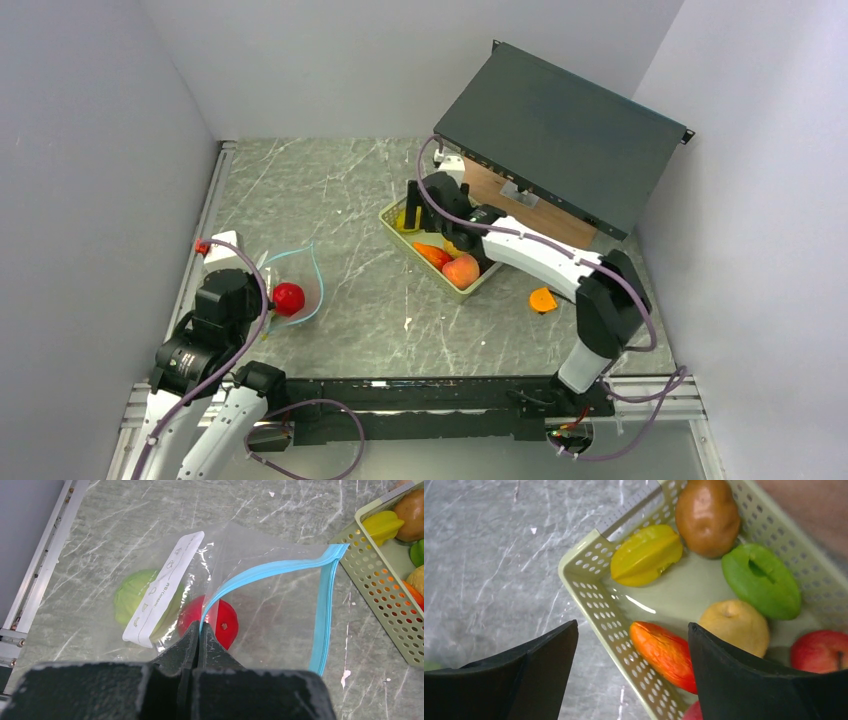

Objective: Place the food in the zip-top bag and seal the zipper
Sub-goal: Pick up the fake fruit from the bin.

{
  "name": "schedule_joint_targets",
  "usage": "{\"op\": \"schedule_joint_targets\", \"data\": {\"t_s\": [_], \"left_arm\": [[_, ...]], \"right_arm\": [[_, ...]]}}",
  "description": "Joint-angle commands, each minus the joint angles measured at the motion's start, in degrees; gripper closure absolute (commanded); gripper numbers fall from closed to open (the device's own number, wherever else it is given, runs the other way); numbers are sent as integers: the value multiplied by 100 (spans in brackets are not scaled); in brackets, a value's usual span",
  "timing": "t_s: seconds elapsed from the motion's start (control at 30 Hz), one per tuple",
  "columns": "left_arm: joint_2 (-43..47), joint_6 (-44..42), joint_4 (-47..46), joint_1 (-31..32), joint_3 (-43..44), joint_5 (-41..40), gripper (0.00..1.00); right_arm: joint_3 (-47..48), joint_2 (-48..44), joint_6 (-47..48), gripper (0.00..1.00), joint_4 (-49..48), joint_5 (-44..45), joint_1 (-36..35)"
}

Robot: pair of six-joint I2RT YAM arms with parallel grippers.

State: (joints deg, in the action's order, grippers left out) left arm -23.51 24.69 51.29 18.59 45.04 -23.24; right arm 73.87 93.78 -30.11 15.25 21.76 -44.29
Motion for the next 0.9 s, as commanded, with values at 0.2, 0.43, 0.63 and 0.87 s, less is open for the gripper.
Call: {"op": "schedule_joint_targets", "data": {"t_s": [0.2, 0.43, 0.63, 0.87], "left_arm": [[-39, -39, -172, -6, 168, -39, 100], [-10, -30, -172, -15, 179, -48, 100], [-56, -88, -216, -57, 172, 54, 100], [-57, -114, -233, -101, 159, 98, 100]], "right_arm": [[739, 1208, -3140, 17, 53, 853, -20], [167, 1391, -3662, 26, -859, 941, 64], [93, 1696, -3452, 31, -1374, 971, 114], [205, 2147, -3288, 28, -1678, 1252, 124]]}}
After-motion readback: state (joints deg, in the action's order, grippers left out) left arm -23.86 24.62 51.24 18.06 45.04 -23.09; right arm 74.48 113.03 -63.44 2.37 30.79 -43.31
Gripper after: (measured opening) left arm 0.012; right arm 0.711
